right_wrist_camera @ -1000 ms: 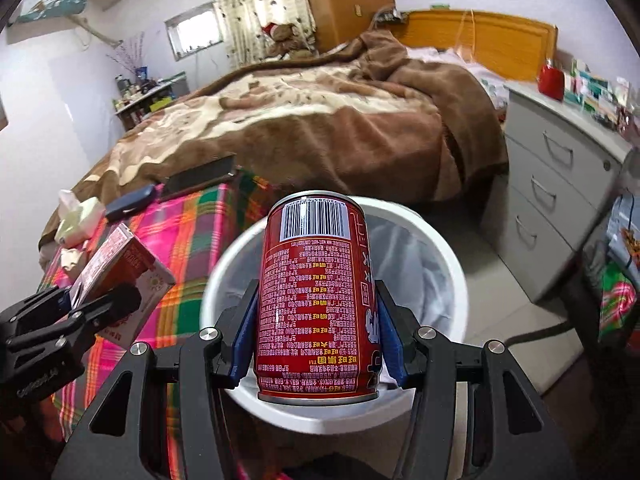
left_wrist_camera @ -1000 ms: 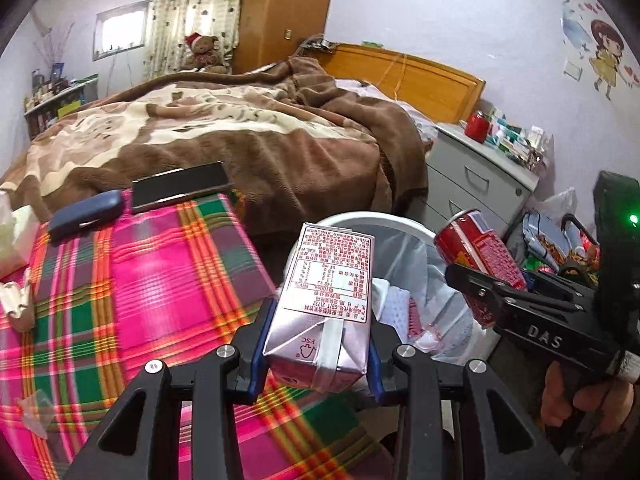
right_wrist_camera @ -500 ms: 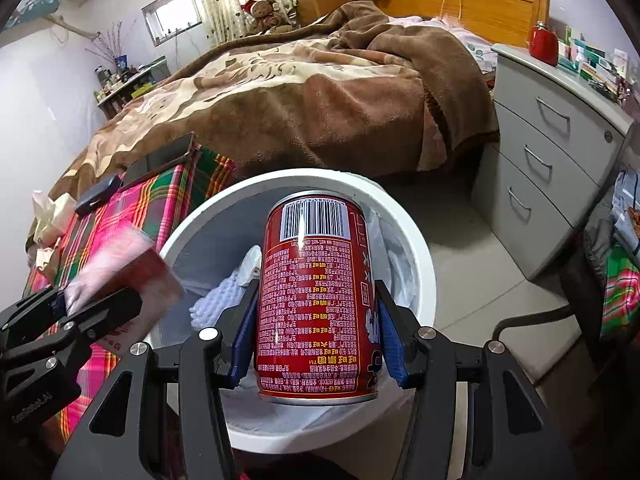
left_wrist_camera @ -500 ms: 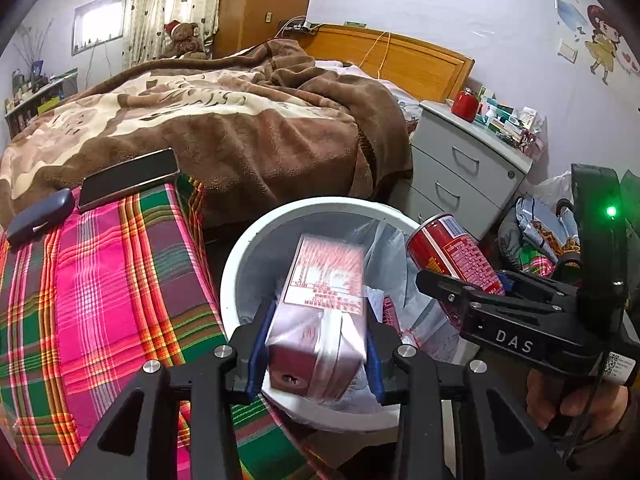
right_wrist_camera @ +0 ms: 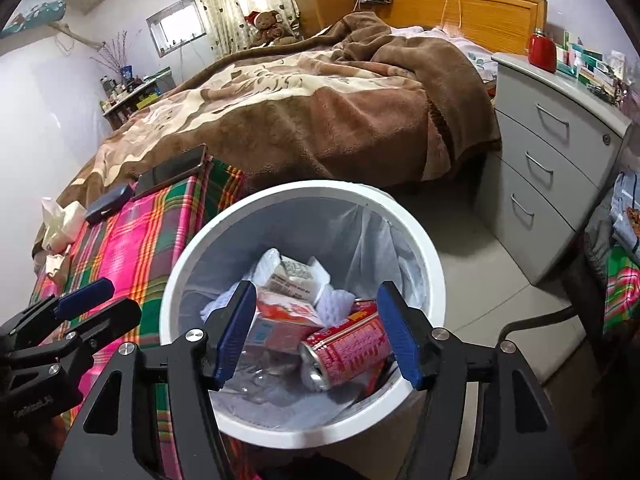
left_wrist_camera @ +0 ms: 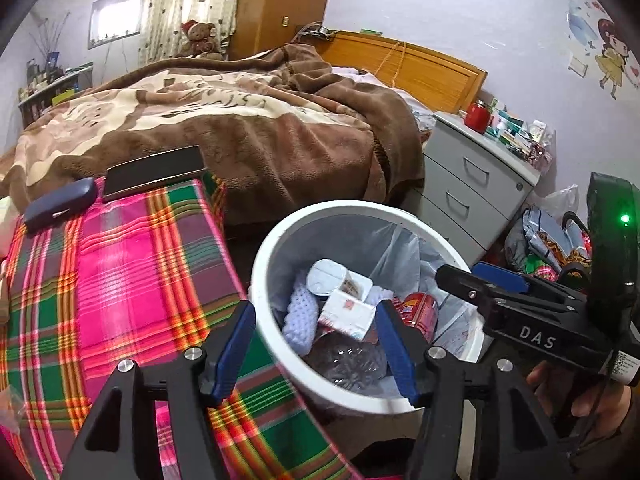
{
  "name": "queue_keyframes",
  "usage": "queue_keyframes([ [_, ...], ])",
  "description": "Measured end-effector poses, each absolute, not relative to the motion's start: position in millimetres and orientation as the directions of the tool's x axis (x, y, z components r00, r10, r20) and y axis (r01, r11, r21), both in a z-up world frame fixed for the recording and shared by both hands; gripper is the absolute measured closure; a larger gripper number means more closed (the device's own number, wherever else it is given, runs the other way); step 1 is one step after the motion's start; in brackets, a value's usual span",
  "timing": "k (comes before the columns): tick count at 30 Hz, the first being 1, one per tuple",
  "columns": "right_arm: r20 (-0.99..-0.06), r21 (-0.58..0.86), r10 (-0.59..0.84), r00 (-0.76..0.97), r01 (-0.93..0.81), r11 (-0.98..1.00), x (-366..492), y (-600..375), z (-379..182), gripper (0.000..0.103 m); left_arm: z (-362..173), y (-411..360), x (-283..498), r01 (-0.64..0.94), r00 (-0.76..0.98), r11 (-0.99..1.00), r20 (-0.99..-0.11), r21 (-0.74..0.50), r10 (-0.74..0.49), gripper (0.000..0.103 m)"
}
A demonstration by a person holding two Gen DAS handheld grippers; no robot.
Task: Collect trash
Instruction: 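Move both tools back over the remaining trash on the cloth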
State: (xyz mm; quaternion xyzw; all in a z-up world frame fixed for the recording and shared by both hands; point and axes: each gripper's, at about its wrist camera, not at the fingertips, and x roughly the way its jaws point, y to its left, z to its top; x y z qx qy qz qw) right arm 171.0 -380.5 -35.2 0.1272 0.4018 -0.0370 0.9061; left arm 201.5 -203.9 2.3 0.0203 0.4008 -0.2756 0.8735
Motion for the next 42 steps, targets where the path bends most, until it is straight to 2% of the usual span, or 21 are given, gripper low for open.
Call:
queue_keyframes([
  [12,-0.714,0.180,0.038,0.699,0.131,0.975,161.4,-353.8,-27.2,0.039,14.3,-161.9,183.6,0.435,0.585,0.881,-0.685,-0.186,-0.434,0.041],
  [42,-0.635,0.200,0.249,0.731,-0.155,0.967,164.3,-226.2,-22.4,0.039,16.9,7.0,156.2,0.182,0.721,0.972,-0.651,-0.150,-0.236,0.041],
])
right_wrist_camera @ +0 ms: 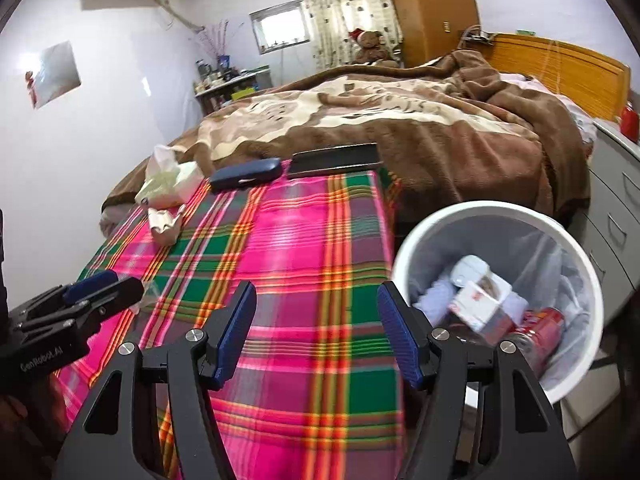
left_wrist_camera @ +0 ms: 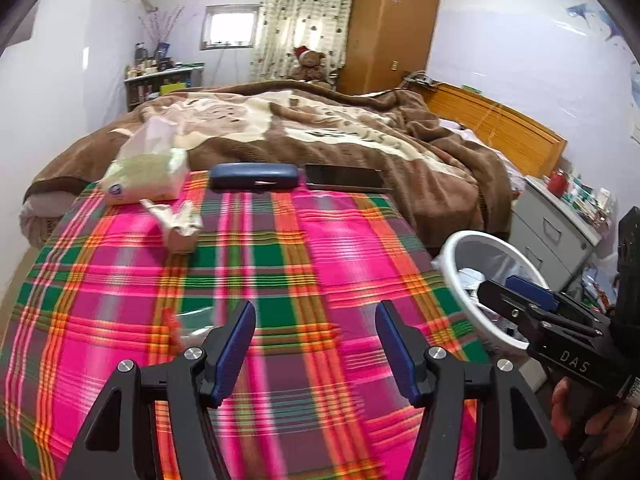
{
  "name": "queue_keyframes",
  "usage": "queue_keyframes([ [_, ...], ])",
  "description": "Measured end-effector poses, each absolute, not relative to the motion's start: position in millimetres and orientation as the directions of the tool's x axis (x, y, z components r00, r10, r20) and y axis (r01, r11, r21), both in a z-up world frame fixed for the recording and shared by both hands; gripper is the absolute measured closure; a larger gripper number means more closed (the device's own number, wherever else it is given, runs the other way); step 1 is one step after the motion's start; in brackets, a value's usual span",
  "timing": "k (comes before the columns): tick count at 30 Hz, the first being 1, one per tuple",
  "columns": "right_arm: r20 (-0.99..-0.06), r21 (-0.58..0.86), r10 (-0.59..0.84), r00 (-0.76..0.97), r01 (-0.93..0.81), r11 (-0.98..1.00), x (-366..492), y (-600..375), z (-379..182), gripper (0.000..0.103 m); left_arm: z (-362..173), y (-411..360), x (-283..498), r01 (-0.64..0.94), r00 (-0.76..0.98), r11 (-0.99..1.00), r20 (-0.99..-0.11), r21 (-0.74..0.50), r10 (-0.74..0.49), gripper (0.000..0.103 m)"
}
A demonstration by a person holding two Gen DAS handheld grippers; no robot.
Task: Collect trash
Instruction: 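Move both tools back over the remaining trash on the cloth, then grasp the clear cup with red lid with the left tool while the right tool grasps the white paper cup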
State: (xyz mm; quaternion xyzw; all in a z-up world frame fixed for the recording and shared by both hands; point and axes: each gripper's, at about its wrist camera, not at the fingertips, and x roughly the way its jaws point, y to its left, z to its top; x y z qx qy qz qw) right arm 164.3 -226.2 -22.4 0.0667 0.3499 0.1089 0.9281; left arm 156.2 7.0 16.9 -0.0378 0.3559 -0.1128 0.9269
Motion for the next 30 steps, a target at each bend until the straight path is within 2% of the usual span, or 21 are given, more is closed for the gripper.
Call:
queue_keyframes([
  [5,-0.647,0.193,0.277,0.711,-0.198,0.961,171.0,-206.3,-23.8,0.039,8.0,40.1,163.7,0.136,0.716,0.979,-0.668,-0.154,-0.204,0.036],
  [13,-0.658,0.194,0.300,0.690,-0.230,0.954,182.5,-183.3,-28.9,0.039,-16.9,80.5,174.6,0.085,0.687,0.986,-0.708,-0.144,-0.162,0.036],
  [30,-0.689,0.175,0.323,0.649,-0.284,0.943,212.4,-138.6,-33.4,0.039,-49.3,92.7,217.2,0.164,0.607,0.978,-0.768,-0.127,-0.202,0.034],
])
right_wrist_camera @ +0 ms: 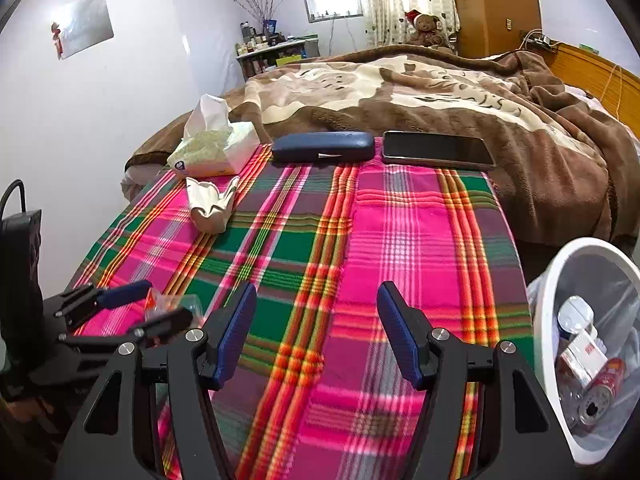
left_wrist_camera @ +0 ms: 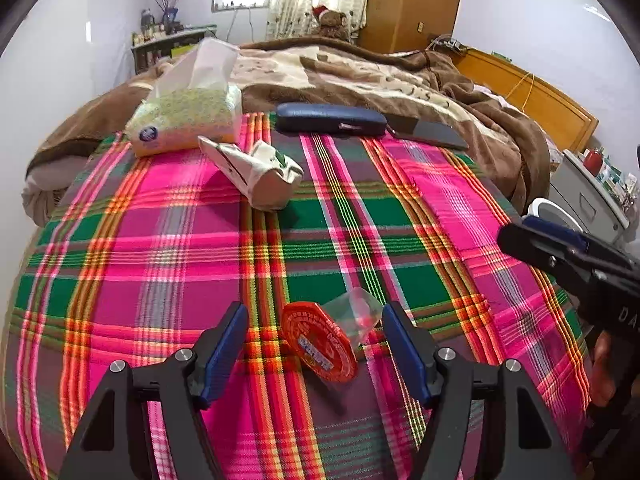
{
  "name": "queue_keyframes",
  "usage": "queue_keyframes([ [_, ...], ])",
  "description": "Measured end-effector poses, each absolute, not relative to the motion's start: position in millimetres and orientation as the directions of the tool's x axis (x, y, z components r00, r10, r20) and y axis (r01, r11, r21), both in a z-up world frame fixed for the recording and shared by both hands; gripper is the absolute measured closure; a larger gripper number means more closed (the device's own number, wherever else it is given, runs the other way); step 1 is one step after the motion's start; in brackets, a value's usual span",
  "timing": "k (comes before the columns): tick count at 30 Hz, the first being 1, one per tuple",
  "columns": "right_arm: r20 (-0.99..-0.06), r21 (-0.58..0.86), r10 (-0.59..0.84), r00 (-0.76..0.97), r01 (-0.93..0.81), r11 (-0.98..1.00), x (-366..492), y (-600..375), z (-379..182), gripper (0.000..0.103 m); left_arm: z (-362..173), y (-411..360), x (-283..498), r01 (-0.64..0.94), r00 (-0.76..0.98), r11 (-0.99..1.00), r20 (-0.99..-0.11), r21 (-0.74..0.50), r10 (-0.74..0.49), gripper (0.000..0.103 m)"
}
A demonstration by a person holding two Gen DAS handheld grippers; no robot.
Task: Collect trash
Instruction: 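Grasp the clear cup with red lid with the left tool while the right tool grasps the white paper cup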
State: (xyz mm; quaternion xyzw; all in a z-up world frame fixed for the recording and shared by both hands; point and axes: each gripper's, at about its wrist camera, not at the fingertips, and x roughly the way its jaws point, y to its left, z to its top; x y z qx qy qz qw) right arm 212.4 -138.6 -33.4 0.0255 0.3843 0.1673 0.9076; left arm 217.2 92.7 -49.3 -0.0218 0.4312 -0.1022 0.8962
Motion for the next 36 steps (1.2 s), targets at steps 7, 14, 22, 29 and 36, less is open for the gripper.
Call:
queue_keyframes([
  [7,-0.692,0.174,0.331,0.641,-0.297,0.939,225.3,-122.2,-31.8,0.039,-58.3,99.4,222.7,0.170,0.574,0.969,-0.781,-0.179,-0.246,0.052],
  [14,-0.702,0.169,0.349,0.621,-0.330,0.929,236.7,-97.6,-33.4,0.039,-57.4,119.8,217.8,0.141,0.575,0.968,-0.779,-0.208,-0.251,0.059],
  [22,-0.709,0.191,0.392,0.587,-0.375,0.907,257.7,-67.4,-35.8,0.039,-53.4,161.7,215.9,0.026,0.614,0.975,-0.766,-0.221,-0.190,0.059],
  [29,-0.699,0.235,0.471,0.539,-0.448,0.862,279.0,-38.5,-38.0,0.039,-48.2,195.7,220.1,-0.057,0.637,0.973,-0.758,-0.225,-0.138,0.059],
  [36,-0.743,0.209,0.448,0.497,-0.464,0.861,298.3,-10.1,-50.5,0.039,-48.0,211.6,228.4,-0.094,0.645,0.963,-0.752,-0.254,-0.136,0.059],
])
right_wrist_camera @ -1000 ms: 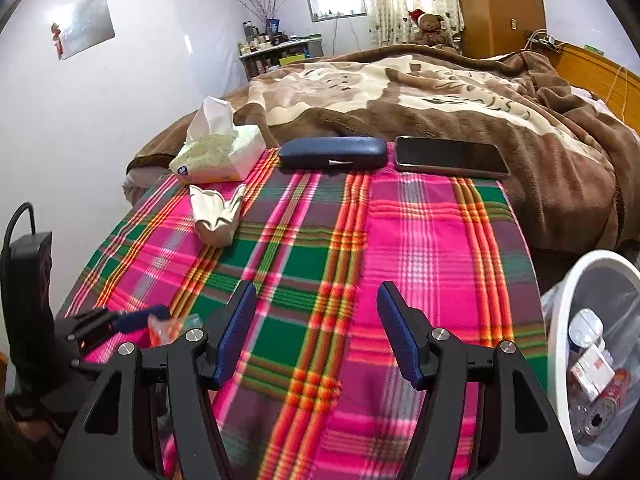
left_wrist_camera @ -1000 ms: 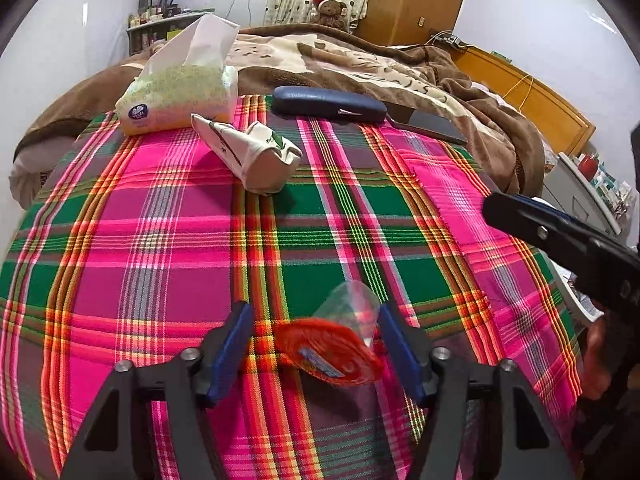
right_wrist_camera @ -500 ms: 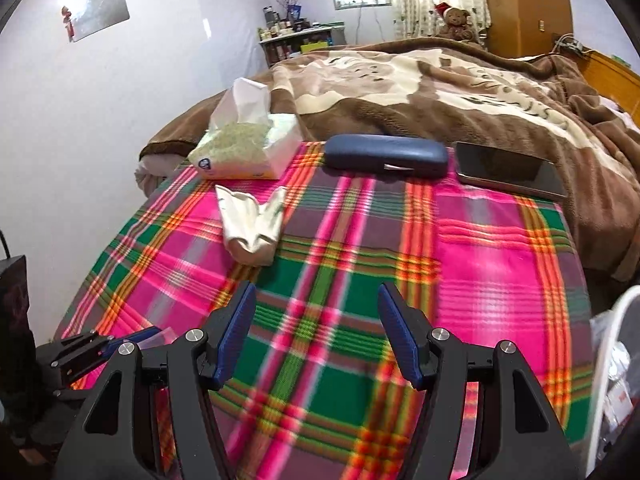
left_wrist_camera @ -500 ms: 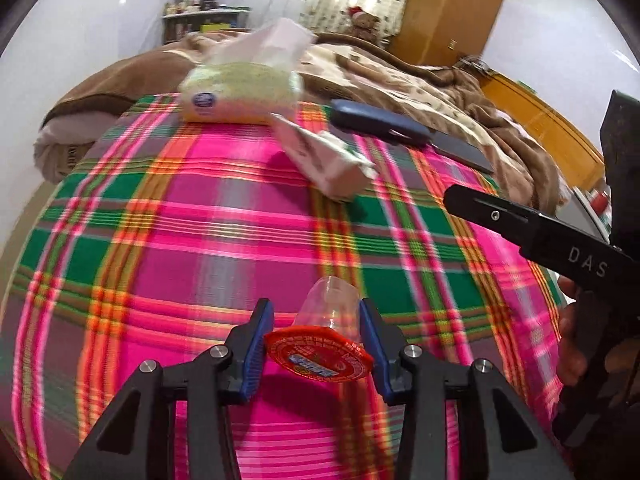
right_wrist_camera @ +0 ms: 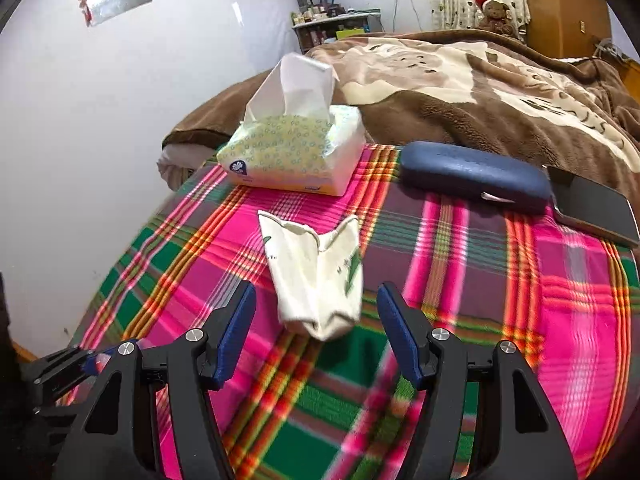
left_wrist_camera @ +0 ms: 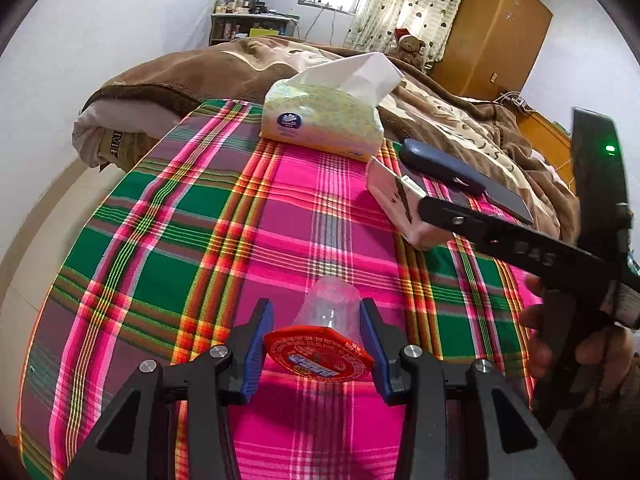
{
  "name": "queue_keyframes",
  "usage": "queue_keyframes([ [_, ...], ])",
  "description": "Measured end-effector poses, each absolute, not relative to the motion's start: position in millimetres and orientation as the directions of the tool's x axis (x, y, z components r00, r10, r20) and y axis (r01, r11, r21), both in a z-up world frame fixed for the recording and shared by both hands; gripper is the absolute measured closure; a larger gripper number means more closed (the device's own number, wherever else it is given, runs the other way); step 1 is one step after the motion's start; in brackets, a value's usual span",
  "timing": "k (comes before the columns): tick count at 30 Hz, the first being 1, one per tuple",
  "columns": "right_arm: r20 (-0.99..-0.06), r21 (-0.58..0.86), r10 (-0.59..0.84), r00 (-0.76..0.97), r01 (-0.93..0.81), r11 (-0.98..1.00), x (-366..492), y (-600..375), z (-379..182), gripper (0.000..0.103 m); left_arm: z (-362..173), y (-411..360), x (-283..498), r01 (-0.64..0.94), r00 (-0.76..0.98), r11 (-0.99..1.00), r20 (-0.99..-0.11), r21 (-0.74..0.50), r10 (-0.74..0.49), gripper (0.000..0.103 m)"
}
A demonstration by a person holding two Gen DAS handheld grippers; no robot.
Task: Collect trash
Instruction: 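Grasp the clear cup with red lid with the left tool while the right tool grasps the white paper cup, then carry clear cup and white paper cup over the bin and open both tools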
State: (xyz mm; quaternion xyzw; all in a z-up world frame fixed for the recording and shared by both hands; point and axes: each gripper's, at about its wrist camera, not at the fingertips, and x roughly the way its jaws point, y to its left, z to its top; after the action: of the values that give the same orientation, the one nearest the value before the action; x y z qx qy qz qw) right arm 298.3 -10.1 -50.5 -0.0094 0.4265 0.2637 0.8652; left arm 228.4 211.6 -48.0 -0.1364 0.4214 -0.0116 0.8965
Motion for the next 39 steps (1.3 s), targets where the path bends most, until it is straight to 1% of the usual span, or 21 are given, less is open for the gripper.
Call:
queue_keyframes([
  [5,-0.765,0.152,0.404,0.501,-0.469,0.870,304.6,1.0,-55.7,0.039,-49.4,219.7,230.9,-0.105,0.647,0.957,-0.750,-0.271,-0.141,0.059],
  [10,-0.789,0.155,0.391,0.474,-0.461,0.873,309.0,4.9,-62.7,0.039,-52.1,222.1,233.7,-0.114,0.640,0.956,-0.756,-0.272,-0.139,0.059],
  [14,-0.783,0.185,0.408,0.470,-0.450,0.874,308.3,0.8,-64.5,0.039,-52.6,221.5,234.6,-0.113,0.641,0.956,-0.755,-0.272,-0.139,0.059],
  [15,-0.780,0.186,0.409,0.474,-0.449,0.874,307.5,-0.1,-63.4,0.045,-53.0,221.7,235.0,-0.116,0.639,0.955,-0.756,-0.275,-0.140,0.059],
  [16,-0.779,0.179,0.403,0.481,-0.445,0.877,307.3,-0.8,-62.5,0.056,-53.2,221.9,234.7,-0.119,0.638,0.954,-0.757,-0.276,-0.140,0.059],
  [19,-0.776,0.170,0.397,0.490,-0.444,0.880,304.9,-2.0,-61.2,0.061,-52.1,220.3,234.3,-0.120,0.639,0.954,-0.757,-0.274,-0.137,0.059],
  [27,-0.754,0.208,0.422,0.503,-0.427,0.880,297.6,-13.4,-54.4,0.063,-42.1,211.2,228.0,-0.110,0.652,0.959,-0.747,-0.262,-0.129,0.059],
  [39,-0.702,0.248,0.452,0.551,-0.406,0.879,255.7,-54.6,-33.1,0.063,-19.6,179.2,201.9,-0.073,0.681,0.969,-0.722,-0.237,-0.126,0.059],
])
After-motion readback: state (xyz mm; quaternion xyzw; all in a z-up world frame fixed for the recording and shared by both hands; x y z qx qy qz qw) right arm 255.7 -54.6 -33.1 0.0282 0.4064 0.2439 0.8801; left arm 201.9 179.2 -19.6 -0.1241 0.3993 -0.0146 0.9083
